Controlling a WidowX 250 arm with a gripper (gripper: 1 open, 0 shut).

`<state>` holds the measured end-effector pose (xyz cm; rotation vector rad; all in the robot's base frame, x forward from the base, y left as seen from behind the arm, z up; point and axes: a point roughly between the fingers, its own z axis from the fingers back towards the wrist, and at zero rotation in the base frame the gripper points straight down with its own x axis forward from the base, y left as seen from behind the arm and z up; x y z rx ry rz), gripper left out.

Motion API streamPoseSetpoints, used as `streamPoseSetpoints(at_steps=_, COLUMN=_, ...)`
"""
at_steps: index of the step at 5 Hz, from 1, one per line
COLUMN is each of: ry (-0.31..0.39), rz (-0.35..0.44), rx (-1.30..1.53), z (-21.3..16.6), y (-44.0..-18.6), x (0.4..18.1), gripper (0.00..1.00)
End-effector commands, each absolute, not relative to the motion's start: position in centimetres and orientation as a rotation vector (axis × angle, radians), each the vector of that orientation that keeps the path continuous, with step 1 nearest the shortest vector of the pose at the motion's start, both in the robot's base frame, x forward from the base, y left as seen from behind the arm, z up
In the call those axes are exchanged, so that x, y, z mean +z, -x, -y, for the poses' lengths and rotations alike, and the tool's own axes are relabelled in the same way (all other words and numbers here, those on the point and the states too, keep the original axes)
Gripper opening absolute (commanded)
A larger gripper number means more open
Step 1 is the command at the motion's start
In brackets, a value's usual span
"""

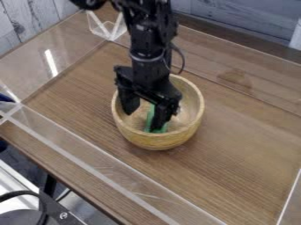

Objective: Remove the green block from inside the brown bowl and put it on the table

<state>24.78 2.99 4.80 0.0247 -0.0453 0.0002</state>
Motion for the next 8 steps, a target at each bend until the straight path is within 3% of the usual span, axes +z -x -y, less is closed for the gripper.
streamPoseSetpoints(at_steps=1, ry=-0.040, rz=0.101, rx=-0.003, z=-3.4, y=-26.2, x=4.4, gripper=1.00)
streamPoseSetpoints(at_steps=3, ry=-0.017, rz=0.124, rx=0.012, z=-2.3, y=-26.4, x=4.1, gripper=1.00)
streamPoseSetpoints(at_steps=6, ry=-0.016, rz=0.178, rx=0.034, z=-2.4, y=-26.4, x=7.8, gripper=1.00)
streamPoseSetpoints(at_steps=8, ry=0.054, rz=0.207, rx=0.030, z=-2.5, y=-26.7, x=6.1, gripper=1.00)
